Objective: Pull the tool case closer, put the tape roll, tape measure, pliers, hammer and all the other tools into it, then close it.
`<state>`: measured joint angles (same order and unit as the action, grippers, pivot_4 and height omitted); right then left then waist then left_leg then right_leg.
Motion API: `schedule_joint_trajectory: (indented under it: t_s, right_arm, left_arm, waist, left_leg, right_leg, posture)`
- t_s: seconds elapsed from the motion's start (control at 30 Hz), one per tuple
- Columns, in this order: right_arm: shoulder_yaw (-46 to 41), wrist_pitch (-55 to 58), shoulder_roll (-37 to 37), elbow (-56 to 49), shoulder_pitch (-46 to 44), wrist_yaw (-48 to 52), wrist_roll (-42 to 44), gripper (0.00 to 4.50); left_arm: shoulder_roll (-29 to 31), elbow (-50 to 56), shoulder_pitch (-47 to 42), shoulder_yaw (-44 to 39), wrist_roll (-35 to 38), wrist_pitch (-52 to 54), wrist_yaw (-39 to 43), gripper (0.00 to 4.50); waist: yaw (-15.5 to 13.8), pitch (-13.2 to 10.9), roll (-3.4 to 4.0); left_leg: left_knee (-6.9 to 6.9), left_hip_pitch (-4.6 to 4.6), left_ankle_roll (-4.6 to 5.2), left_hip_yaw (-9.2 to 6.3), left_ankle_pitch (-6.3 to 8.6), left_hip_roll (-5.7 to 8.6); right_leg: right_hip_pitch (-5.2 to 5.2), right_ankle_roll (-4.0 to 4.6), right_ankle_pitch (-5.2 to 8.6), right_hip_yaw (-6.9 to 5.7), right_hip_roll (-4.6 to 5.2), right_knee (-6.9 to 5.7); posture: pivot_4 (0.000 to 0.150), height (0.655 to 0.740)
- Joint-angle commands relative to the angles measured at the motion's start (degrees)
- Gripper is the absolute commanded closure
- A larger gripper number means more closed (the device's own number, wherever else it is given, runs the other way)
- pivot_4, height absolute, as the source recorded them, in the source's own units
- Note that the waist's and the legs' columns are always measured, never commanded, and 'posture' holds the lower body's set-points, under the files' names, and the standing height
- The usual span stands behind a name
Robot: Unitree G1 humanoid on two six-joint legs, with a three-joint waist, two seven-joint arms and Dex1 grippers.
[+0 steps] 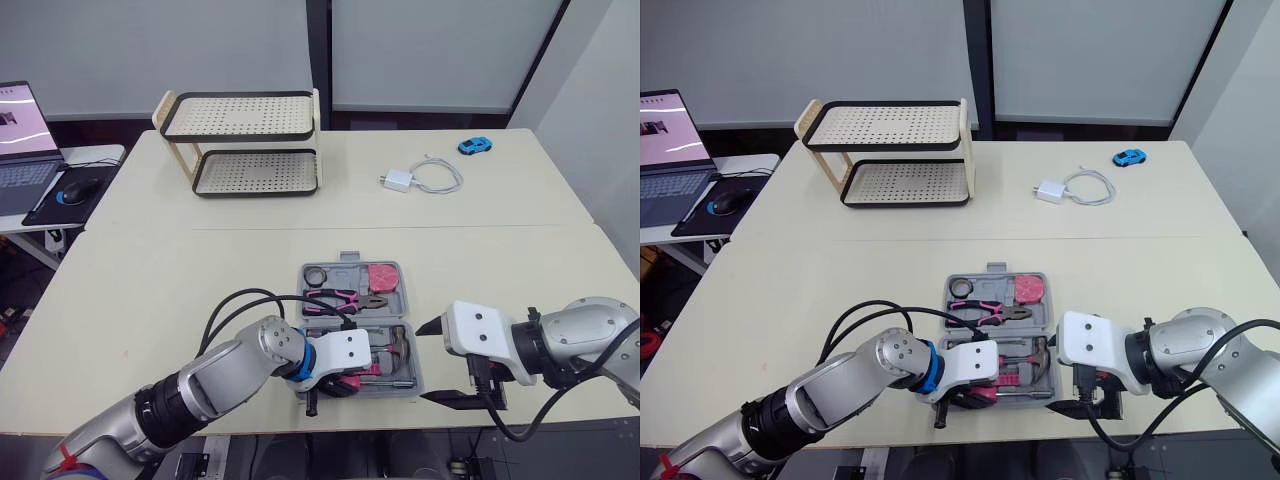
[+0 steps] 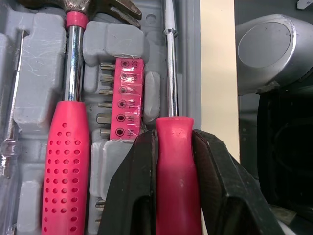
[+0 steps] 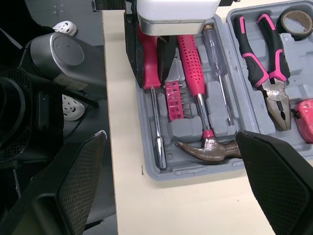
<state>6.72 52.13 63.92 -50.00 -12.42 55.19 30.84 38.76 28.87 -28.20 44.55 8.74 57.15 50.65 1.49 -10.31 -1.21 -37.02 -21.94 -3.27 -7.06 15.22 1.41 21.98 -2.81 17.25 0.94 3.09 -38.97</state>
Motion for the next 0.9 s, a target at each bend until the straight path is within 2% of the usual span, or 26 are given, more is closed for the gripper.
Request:
schedule_joint_trajectory:
  t_s: [0.03, 0.1, 0.27, 0.4, 0.53, 0.7, 0.8, 0.9]
  right_arm:
    - [-1.3, -0.2, 0.0, -1.8, -0.2, -0.6, 0.8, 0.00]
    - [-1.2, -0.2, -0.1, -1.8, -0.2, -0.8, 1.0, 0.00]
    - [-0.6, -0.6, -0.4, -1.6, -0.2, -1.1, 0.8, 0.00]
    - [0.5, -1.0, -1.2, -1.1, -0.9, -1.4, 0.2, 0.00]
    - [1.5, -1.5, -2.0, -0.2, -1.9, -1.4, -0.3, 0.00]
    - [2.3, -2.3, -2.3, 0.8, -2.5, -1.2, -0.9, 0.00]
    - [3.0, -2.6, -2.6, 0.9, -2.7, -1.5, -1.0, 0.00]
    - [3.0, -2.4, -2.7, 0.6, -2.4, -1.8, -0.7, 0.00]
  left_arm:
    - [-0.5, 0.9, 0.1, 1.1, -0.6, -0.2, -0.1, 3.77]
    - [-0.6, 1.0, 0.5, 0.8, -0.4, -0.1, -0.2, 3.04]
    - [-0.8, 1.2, 0.5, -0.2, -0.2, -0.6, 0.0, 1.52]
    - [-1.2, 1.8, -0.4, -2.7, 0.5, -1.5, 0.3, 1.52]
    - [-1.2, 2.9, -1.0, -10.7, 5.4, -4.2, 3.0, 1.52]
    - [3.9, 3.4, 0.4, -20.0, 10.9, -11.7, 10.1, 1.52]
    - [4.8, 2.9, 4.7, -23.2, 13.0, -15.8, 11.7, 2.11]
    - [5.5, 2.1, 9.7, -22.9, 12.1, -20.6, 12.9, 2.99]
  waist:
    - [0.0, 0.0, 0.00]
    - [0.0, 0.0, 0.00]
    - [0.0, 0.0, 0.00]
    - [0.0, 0.0, 0.00]
    - [0.0, 0.0, 0.00]
    - [0.2, 0.0, 0.01]
    - [0.2, 0.0, 0.02]
    - [0.1, 0.0, 0.02]
  left_leg:
    - [0.00, 0.00, 0.00, 0.00, 0.00, 0.00]
    - [0.00, 0.00, 0.00, 0.00, 0.00, 0.00]
    - [-0.01, 0.00, 0.00, -0.01, 0.00, 0.00]
    - [-0.03, 0.01, 0.00, -0.01, 0.00, 0.00]
    - [-0.03, 0.00, 0.00, -0.02, 0.00, -0.01]
    - [0.01, 0.02, 0.00, 0.00, 0.00, -0.03]
    - [0.01, 0.02, 0.00, 0.01, 0.00, -0.06]
    - [0.00, 0.00, 0.00, 0.01, 0.00, -0.06]
  right_leg:
    - [0.00, 0.00, 0.00, 0.00, 0.00, 0.00]
    - [0.00, 0.00, 0.00, 0.00, 0.00, 0.00]
    - [-0.01, 0.00, 0.00, -0.01, 0.00, 0.00]
    - [-0.02, 0.00, 0.00, 0.00, 0.00, -0.01]
    - [-0.01, 0.00, 0.00, -0.01, 0.00, -0.02]
    - [0.01, 0.00, 0.00, -0.01, 0.00, 0.00]
    - [0.01, 0.00, 0.00, 0.01, 0.03, 0.02]
    - [0.01, 0.00, 0.00, 0.02, 0.06, 0.03]
  posture:
    - [0.150, 0.7400]
    - [0.150, 0.7400]
    - [0.150, 0.7400]
    - [0.150, 0.7400]
    - [0.150, 0.7400]
    - [0.150, 0.7400]
    - [0.150, 0.7400]
    - [0.150, 0.7400]
